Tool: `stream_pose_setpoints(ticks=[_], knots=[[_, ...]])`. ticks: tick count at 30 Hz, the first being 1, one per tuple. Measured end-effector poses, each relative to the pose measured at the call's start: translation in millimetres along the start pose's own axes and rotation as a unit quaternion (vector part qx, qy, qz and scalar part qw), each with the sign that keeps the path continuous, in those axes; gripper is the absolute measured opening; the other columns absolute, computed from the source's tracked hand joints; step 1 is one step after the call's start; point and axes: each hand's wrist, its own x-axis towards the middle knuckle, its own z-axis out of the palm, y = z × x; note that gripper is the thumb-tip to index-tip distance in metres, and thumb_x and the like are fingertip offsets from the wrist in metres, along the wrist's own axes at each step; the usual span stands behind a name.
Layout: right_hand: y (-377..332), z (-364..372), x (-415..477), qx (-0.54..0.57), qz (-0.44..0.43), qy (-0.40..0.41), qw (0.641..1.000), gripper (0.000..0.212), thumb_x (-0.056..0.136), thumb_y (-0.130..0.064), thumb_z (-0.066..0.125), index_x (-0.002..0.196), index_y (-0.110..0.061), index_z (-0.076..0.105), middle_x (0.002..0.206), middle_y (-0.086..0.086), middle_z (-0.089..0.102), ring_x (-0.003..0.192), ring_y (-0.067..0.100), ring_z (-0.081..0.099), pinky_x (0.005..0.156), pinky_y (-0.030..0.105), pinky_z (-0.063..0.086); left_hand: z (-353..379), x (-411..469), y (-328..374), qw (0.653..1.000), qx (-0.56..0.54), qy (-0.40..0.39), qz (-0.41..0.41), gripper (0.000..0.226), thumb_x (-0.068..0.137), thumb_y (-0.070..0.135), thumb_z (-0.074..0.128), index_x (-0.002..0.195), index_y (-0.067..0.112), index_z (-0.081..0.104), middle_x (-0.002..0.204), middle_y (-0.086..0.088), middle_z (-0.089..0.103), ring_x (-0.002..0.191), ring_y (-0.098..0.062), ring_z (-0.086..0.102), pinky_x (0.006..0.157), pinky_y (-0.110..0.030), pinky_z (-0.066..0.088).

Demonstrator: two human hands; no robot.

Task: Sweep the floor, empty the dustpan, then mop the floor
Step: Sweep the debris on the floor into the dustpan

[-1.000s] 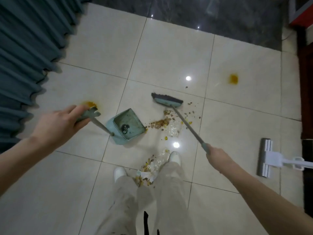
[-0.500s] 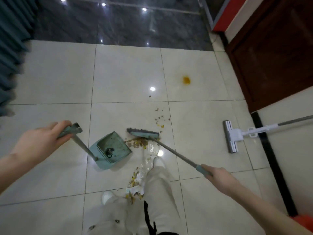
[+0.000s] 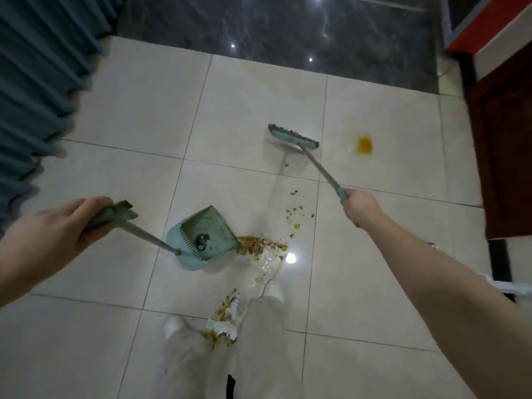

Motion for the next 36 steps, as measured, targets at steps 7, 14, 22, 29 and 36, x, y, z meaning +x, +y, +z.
stream_pose_setpoints(ticks=[7,14,22,29,36], knots=[[-13,-4,97,-0.007,0.046,-0.035,0.998,0.031,0.099,-0.012,0.039,0.121,0.002,0.056,0.08,0.014,0.054,0.055,0.026,0.053,0.041,0.029,0.04,32,15,-6,0.998,-0.023,-0.033,-0.037,0.057,0.088,0.054,0.053,0.121,0.007,0.057,0.098,-0.003,0.06,0.07,-0.021,0.056,0.062,-0.044,0.051],[50,34,0,-0.006,0.014,-0.092,0.996,0.039,0.095,-0.009,0.036,0.132,-0.015,0.047,0.095,0.016,0.055,0.084,0.035,0.063,0.066,0.037,0.055,21,15,8,0.997,-0.065,-0.017,-0.038,0.051,0.09,0.048,0.053,0.118,0.006,0.055,0.108,-0.004,0.065,0.073,-0.021,0.06,0.06,-0.044,0.052],[104,85,-185,-0.02,0.029,-0.157,0.987,0.044,0.095,-0.011,0.034,0.137,-0.019,0.043,0.101,0.014,0.057,0.075,0.029,0.059,0.047,0.029,0.044,11,-42,29,1.0,-0.007,0.026,0.01,0.039,0.089,0.045,0.056,0.116,0.018,0.052,0.093,-0.005,0.062,0.049,-0.027,0.054,0.043,-0.041,0.048],[110,159,-354,0.021,0.078,-0.201,0.976,0.049,0.091,-0.011,0.037,0.137,-0.026,0.042,0.097,0.009,0.055,0.052,0.017,0.05,0.029,0.024,0.04,3,-124,67,1.0,0.026,-0.002,0.015,0.038,0.073,0.026,0.077,0.105,0.019,0.058,0.074,-0.009,0.064,0.035,-0.03,0.051,0.039,-0.019,0.03],[125,134,-384,0.108,0.091,-0.131,0.981,0.039,0.095,-0.023,0.052,0.133,-0.032,0.054,0.079,0.001,0.058,0.044,0.014,0.049,0.031,0.021,0.037,-1,-149,84,0.997,0.042,0.017,0.059,0.036,0.08,0.028,0.072,0.11,0.017,0.054,0.082,-0.009,0.066,0.049,-0.033,0.059,0.039,-0.028,0.04]])
